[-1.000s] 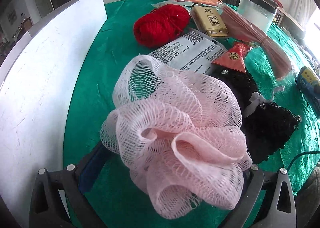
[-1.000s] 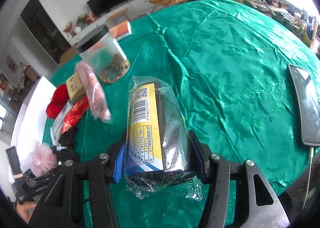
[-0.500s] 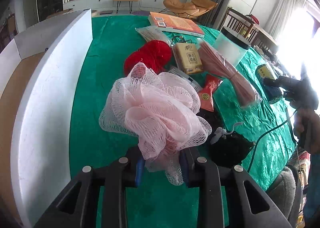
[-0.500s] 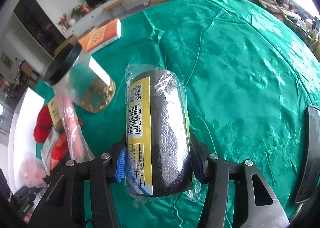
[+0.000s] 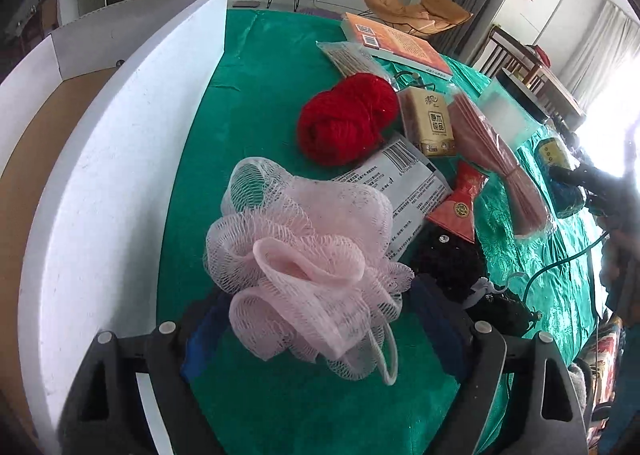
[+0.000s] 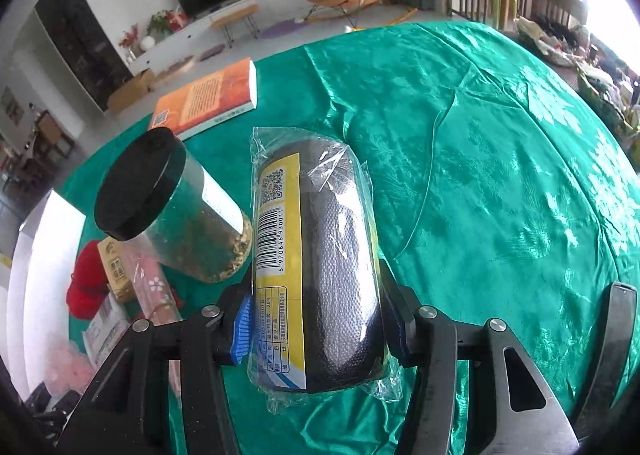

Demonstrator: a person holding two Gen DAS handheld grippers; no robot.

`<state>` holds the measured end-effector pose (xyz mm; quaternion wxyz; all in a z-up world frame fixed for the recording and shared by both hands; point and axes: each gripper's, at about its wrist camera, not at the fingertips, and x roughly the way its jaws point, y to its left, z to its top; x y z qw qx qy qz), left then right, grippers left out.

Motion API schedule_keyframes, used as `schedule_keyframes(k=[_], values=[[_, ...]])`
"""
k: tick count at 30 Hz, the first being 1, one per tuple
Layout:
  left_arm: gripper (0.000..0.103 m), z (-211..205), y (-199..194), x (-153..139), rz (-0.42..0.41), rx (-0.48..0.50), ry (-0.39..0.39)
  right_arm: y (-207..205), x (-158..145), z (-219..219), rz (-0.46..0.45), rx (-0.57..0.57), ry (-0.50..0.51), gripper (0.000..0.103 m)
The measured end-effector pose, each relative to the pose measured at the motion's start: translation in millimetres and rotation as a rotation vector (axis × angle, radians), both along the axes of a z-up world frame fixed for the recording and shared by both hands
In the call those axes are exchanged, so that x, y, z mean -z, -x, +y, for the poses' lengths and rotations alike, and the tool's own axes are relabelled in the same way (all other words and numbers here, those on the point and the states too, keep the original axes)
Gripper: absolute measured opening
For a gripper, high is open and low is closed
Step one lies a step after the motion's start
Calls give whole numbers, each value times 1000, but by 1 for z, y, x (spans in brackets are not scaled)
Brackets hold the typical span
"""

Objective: Organize soft objects
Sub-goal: 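Carry both items over the white box and open both tools to drop them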

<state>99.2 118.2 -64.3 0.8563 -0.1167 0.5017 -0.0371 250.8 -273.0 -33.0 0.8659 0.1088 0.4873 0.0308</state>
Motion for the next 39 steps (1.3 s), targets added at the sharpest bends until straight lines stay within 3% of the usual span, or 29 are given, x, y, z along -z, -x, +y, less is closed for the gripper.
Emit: schedule_keyframes(k=[5, 7, 10, 14, 19, 23, 27, 29, 30, 31, 33, 34, 35, 39], values=[[84, -8, -14, 20, 69, -7, -33, -5, 25, -13, 75, 45, -28, 55], [47, -6, -14, 17, 43, -15, -6, -9, 34, -19, 103, 61, -46, 55], [31, 0, -14, 0, -23, -14, 47, -7, 21, -27, 41, 102, -41, 55], [29, 7, -9, -44, -146, 9, 119, 10, -37, -14, -135, 77, -26, 55], [29, 36, 11, -110, -286, 10, 176, 37, -112, 56, -258, -104, -64, 55], [29, 86, 43, -145, -335, -48, 108, 69, -149, 141, -298, -292, -188, 55], [30, 150, 81, -153, -312, -174, -8, 101, -157, 238, -251, -487, -320, 55], [31, 176, 98, -147, -283, -247, -74, 113, -150, 286, -190, -574, -378, 55], [42, 189, 106, -142, -265, -285, -107, 119, -144, 310, -157, -613, -401, 55], [71, 199, 114, -134, -243, -320, -138, 124, -138, 333, -128, -648, -416, 56], [103, 215, 126, -117, -223, -406, -198, 138, -115, 375, -66, -728, -435, 60], [103, 219, 132, -109, -230, -445, -222, 142, -104, 393, -28, -764, -429, 75], [103, 222, 134, -103, -218, -467, -233, 144, -92, 405, 4, -786, -428, 80], [103, 215, 134, -86, -224, -466, -166, 146, -69, 397, -24, -774, -368, 80]])
